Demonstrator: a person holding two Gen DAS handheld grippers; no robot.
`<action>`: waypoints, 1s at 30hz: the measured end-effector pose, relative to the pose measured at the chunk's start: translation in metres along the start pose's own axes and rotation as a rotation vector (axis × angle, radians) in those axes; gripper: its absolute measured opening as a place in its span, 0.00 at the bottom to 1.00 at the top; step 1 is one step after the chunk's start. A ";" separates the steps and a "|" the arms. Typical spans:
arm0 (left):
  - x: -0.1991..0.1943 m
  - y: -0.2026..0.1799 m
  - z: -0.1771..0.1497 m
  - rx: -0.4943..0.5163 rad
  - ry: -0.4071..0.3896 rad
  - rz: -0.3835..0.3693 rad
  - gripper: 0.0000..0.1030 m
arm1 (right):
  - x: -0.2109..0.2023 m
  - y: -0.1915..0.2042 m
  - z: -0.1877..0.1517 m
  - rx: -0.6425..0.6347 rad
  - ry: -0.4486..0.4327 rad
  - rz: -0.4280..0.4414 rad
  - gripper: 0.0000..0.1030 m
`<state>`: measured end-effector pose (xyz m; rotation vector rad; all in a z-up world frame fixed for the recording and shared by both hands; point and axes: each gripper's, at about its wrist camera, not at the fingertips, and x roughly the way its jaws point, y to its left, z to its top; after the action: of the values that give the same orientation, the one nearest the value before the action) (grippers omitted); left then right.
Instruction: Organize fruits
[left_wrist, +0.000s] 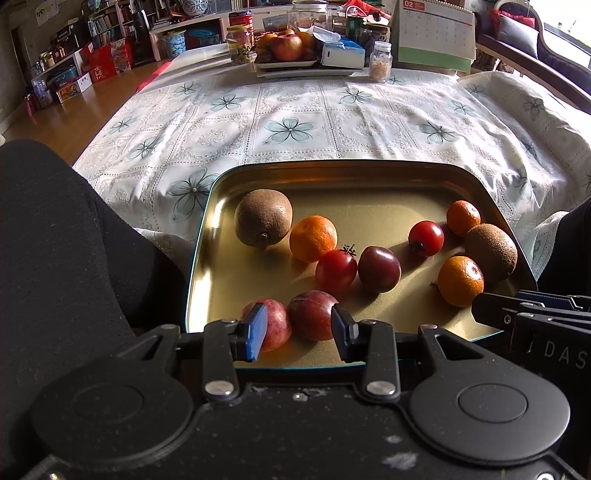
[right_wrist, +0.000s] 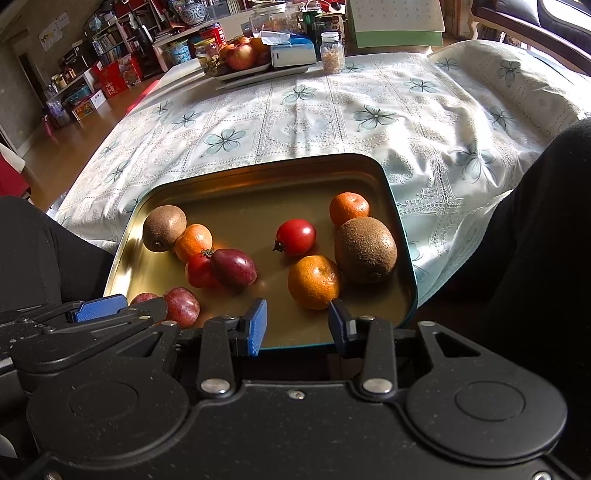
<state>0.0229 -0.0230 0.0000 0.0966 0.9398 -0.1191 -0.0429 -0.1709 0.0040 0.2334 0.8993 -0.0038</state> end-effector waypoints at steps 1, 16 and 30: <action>0.000 0.000 0.000 0.001 0.000 0.000 0.38 | 0.000 0.000 0.000 -0.001 0.000 -0.001 0.46; 0.003 0.001 -0.001 0.006 0.010 -0.007 0.38 | 0.000 0.002 -0.001 -0.006 -0.001 0.000 0.46; 0.004 0.001 0.000 0.009 0.014 -0.010 0.38 | 0.001 0.002 -0.001 -0.007 0.001 0.001 0.46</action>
<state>0.0252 -0.0220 -0.0031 0.1015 0.9539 -0.1323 -0.0427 -0.1688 0.0036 0.2274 0.9001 0.0004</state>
